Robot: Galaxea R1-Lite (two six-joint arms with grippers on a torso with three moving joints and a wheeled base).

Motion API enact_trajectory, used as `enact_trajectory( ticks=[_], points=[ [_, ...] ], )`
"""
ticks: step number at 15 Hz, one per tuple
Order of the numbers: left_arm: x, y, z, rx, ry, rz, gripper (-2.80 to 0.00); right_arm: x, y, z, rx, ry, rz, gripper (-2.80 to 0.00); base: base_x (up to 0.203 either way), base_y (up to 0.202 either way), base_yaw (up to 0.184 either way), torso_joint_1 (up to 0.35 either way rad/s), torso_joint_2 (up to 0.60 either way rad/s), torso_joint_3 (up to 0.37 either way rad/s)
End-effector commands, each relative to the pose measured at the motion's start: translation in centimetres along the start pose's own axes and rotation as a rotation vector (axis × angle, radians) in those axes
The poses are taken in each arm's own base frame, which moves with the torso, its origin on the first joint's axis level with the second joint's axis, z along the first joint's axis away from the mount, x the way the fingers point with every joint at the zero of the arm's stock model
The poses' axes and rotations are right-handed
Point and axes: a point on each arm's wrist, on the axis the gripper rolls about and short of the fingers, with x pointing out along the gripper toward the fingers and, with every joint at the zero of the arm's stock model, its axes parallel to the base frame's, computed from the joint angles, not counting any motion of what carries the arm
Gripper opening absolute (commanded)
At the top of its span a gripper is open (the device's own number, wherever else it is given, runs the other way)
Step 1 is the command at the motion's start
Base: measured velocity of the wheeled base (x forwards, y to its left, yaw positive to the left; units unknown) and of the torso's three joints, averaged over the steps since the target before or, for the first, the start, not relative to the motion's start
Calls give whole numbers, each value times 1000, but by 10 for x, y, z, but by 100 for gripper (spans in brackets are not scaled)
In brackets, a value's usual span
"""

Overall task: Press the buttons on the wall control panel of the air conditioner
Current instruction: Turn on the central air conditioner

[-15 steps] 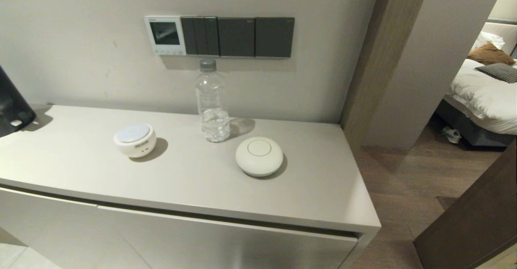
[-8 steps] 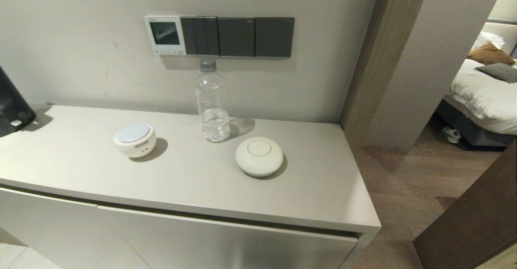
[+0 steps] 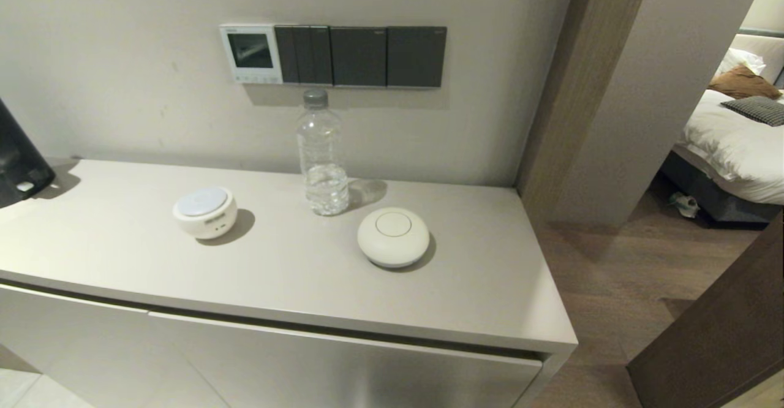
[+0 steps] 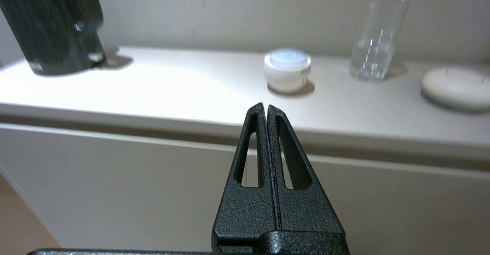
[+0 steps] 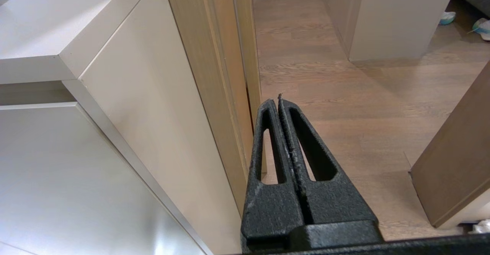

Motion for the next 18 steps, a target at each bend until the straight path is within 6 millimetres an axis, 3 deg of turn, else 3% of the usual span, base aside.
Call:
enact_trajectory(
  ticks=[1, 3, 5, 8, 15, 18],
  points=[
    [31, 0, 38, -11, 66, 0, -280, 0, 0, -1, 0, 4, 1, -280, 0, 0, 0, 0, 0, 0],
    [54, 1, 71, -57, 73, 5, -280, 0, 0, -1, 0, 2, 0, -280, 0, 0, 0, 0, 0, 0],
    [64, 2, 91, -98, 56, 15, -280, 0, 0, -1, 0, 2, 0, -280, 0, 0, 0, 0, 0, 0],
    [74, 2, 104, -101, 66, 36, -280, 0, 0, -1, 0, 2, 0, -280, 0, 0, 0, 0, 0, 0],
    [132, 3, 136, -90, 121, 34, -280, 0, 0, -1, 0, 2, 2, -280, 0, 0, 0, 0, 0, 0],
    [165, -1, 132, -95, 191, -35, -280, 0, 0, -1, 0, 2, 3, -280, 0, 0, 0, 0, 0, 0]
  ],
)
